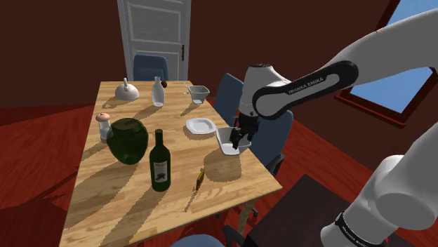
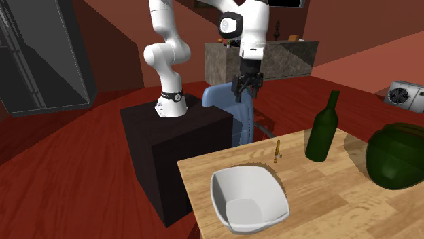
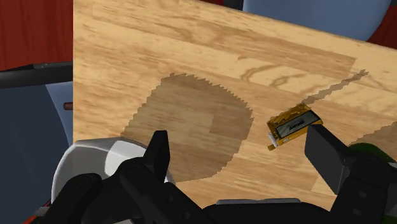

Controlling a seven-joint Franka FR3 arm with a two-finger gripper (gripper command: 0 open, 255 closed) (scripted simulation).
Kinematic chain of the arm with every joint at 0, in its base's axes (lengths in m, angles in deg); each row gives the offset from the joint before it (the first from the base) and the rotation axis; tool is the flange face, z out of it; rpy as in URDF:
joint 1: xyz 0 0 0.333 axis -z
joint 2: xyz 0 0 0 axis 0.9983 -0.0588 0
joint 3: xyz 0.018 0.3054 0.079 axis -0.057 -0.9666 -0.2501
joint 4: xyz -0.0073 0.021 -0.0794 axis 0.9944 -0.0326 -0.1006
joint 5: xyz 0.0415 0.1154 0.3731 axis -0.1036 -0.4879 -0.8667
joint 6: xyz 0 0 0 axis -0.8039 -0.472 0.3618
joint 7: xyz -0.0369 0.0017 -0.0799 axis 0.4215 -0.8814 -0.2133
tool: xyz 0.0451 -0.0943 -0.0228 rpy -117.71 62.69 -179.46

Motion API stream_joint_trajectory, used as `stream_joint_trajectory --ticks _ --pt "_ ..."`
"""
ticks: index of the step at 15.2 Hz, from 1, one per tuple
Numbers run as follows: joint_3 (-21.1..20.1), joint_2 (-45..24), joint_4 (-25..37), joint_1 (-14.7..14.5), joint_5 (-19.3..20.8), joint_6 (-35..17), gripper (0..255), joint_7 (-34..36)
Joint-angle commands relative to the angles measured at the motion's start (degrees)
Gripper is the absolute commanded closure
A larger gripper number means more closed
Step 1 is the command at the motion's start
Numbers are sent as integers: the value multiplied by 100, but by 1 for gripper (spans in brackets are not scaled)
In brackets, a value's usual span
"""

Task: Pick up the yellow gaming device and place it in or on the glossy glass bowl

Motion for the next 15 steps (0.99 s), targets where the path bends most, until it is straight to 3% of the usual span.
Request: stream_joint_trajectory --ticks 1,8,15 --pt "-58 -434 178 -22 73 -232 0 211" --pt "-93 -2049 1117 -200 445 -803 0 934" --pt "42 -3654 2419 -500 688 -1017 0 1470"
